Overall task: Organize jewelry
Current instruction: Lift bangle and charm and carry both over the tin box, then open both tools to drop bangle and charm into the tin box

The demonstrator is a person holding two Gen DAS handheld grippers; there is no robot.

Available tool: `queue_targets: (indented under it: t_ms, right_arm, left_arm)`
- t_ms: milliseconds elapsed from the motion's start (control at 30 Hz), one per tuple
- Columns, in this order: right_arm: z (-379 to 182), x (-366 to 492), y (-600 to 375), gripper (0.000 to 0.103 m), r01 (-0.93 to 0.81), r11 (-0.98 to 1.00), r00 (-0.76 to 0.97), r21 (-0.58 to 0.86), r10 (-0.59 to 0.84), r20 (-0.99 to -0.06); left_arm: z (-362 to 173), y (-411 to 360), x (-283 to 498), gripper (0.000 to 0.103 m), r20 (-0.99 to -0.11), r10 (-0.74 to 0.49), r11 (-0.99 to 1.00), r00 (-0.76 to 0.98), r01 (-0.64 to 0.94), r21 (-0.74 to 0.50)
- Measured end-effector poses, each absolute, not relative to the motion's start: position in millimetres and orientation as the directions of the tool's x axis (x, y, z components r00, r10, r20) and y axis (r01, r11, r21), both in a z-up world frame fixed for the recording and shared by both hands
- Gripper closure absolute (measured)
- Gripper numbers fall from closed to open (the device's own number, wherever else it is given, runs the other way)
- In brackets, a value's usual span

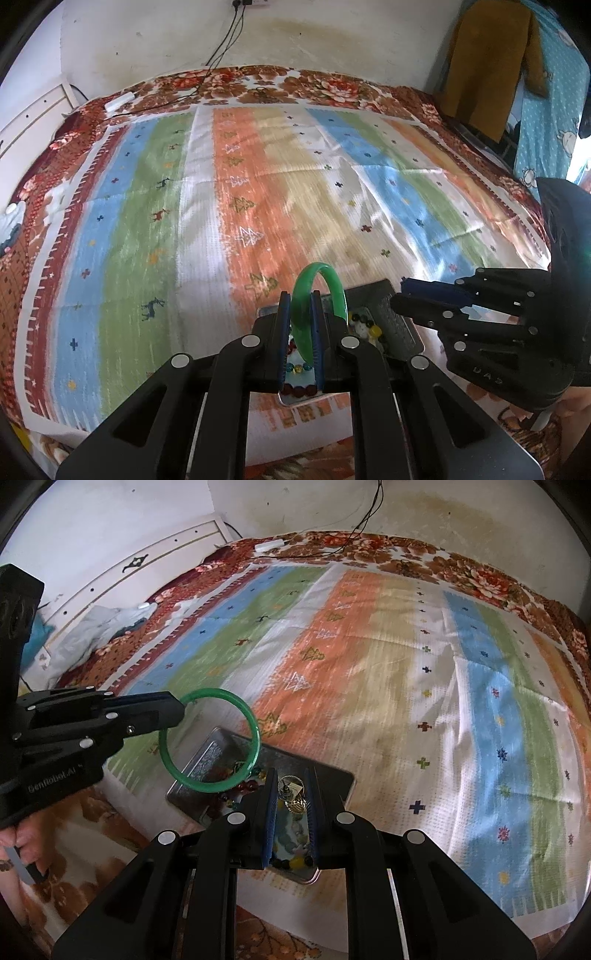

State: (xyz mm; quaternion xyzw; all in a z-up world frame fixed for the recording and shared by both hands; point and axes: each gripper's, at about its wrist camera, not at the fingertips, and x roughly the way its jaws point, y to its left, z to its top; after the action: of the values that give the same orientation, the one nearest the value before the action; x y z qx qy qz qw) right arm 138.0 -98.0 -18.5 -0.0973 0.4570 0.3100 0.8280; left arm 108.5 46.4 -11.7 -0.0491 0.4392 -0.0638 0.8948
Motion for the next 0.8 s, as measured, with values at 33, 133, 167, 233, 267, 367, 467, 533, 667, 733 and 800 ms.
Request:
queue_targets:
  t_ms: [33, 133, 167, 233, 267, 367, 467, 533, 667, 733, 800]
  right_arm:
    - [-19.5, 137.2, -97.5, 0.088, -0.604, 0.788, 0.387, 0.121, 0.423, -0.819]
    - [-21.9, 135.4, -97.4, 0.088, -0.612, 0.781, 0.378, 0.122, 0.425, -0.823]
    - [-21.6, 135.0, -98.3, 0.087, -0.61, 0.783, 0.383, 0.12, 0.425, -0.82]
    - [-21.4, 134.3, -100.2, 0.079, -0.605, 0.788, 0.391, 0.116, 0.421, -0.818]
    - [-21.3, 134.1, -101.3, 0.07, -0.605, 0.788, 0.393, 0.114, 0.421, -0.818]
    - [-18.7, 130.0, -102.2, 0.068, -0.613, 0.784, 0.411, 0.095, 0.419, -0.81]
    - [-17.3, 126.7, -104.1, 0.065, -0.615, 0.782, 0.415, 0.097, 0.426, -0.804]
    - [-16.4, 125.6, -105.4, 0.065, -0.623, 0.776, 0.413, 0.102, 0.437, -0.799]
    - [-10.0, 121.1, -111.4, 0.055, -0.626, 0.774, 0.44, 0.096, 0.452, -0.775]
    - [-8.7, 120.3, -115.5, 0.052, -0.624, 0.775, 0.444, 0.101, 0.457, -0.771]
    - [-8.4, 119.8, -118.7, 0.05, -0.62, 0.777, 0.447, 0.106, 0.461, -0.767]
  left_arm:
    - [-12.7, 44.2, 107.5, 0.093, -0.782, -0.155, 0.988, 0.604, 0.075, -0.138]
    - [-15.8, 40.4, 106.9, 0.093, -0.793, -0.159, 0.987, 0.589, 0.085, -0.135]
    - [-18.3, 37.9, 107.9, 0.091, -0.801, -0.173, 0.985, 0.573, 0.107, -0.136]
    - [-20.4, 40.2, 108.6, 0.091, -0.804, -0.164, 0.986, 0.571, 0.093, -0.135]
    - [-20.7, 43.0, 108.9, 0.091, -0.806, -0.15, 0.989, 0.573, 0.082, -0.126]
    - [-19.3, 54.2, 107.3, 0.089, -0.8, -0.147, 0.988, 0.582, 0.044, -0.15]
    - [-19.0, 61.6, 104.8, 0.083, -0.795, -0.158, 0.984, 0.586, 0.026, -0.176]
    - [-18.9, 62.0, 102.7, 0.077, -0.793, -0.167, 0.982, 0.586, 0.03, -0.184]
    - [-18.6, 60.8, 99.1, 0.055, -0.79, -0.171, 0.982, 0.589, 0.034, -0.187]
    - [-18.2, 60.5, 96.1, 0.051, -0.787, -0.17, 0.982, 0.593, 0.034, -0.187]
    - [-18.5, 59.9, 93.5, 0.047, -0.786, -0.174, 0.981, 0.594, 0.037, -0.189]
